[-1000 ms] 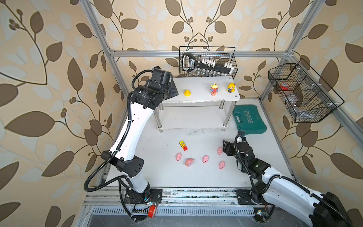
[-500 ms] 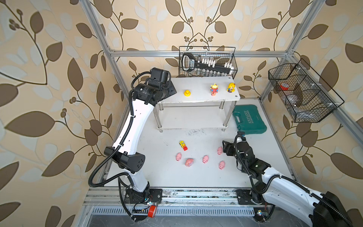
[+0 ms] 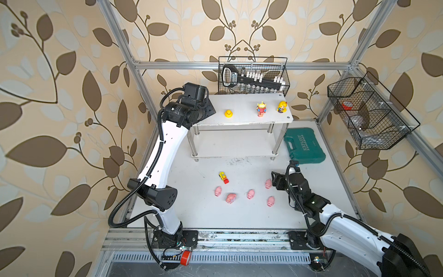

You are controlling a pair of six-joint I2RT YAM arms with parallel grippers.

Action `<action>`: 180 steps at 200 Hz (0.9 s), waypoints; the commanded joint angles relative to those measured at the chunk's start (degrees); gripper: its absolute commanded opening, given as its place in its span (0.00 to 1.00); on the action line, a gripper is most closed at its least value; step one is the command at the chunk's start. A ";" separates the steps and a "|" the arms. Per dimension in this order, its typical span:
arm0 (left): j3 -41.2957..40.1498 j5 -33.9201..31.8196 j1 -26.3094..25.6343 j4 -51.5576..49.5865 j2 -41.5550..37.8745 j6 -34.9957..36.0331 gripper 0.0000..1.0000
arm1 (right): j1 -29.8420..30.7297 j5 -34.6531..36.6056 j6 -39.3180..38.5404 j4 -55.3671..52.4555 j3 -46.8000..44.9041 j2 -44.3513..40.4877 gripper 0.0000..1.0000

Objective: Organize plastic toys on shelves
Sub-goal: Place the plastic toy on the shelf.

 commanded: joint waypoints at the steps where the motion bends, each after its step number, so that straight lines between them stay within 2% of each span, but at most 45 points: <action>1: 0.23 -0.31 0.30 2.54 -0.27 -0.52 0.59 | -0.39 -0.02 0.12 0.54 -0.88 -0.22 0.77; 30: 0.14 -0.23 0.30 2.55 -0.12 -0.52 0.59 | -0.49 -0.01 0.19 0.54 -0.97 -0.41 0.77; 84: 0.06 -0.04 0.30 2.73 0.10 -0.34 0.70 | -0.75 -0.21 0.27 0.54 -1.02 -0.65 0.77; 136: -0.03 -0.51 0.30 3.16 -0.35 0.09 0.70 | -0.83 -0.23 0.36 0.54 -1.14 -0.76 0.77; 180: -2.20 -0.94 0.30 4.24 -1.03 0.29 0.67 | -0.97 -0.26 0.35 0.47 -1.23 -0.93 0.77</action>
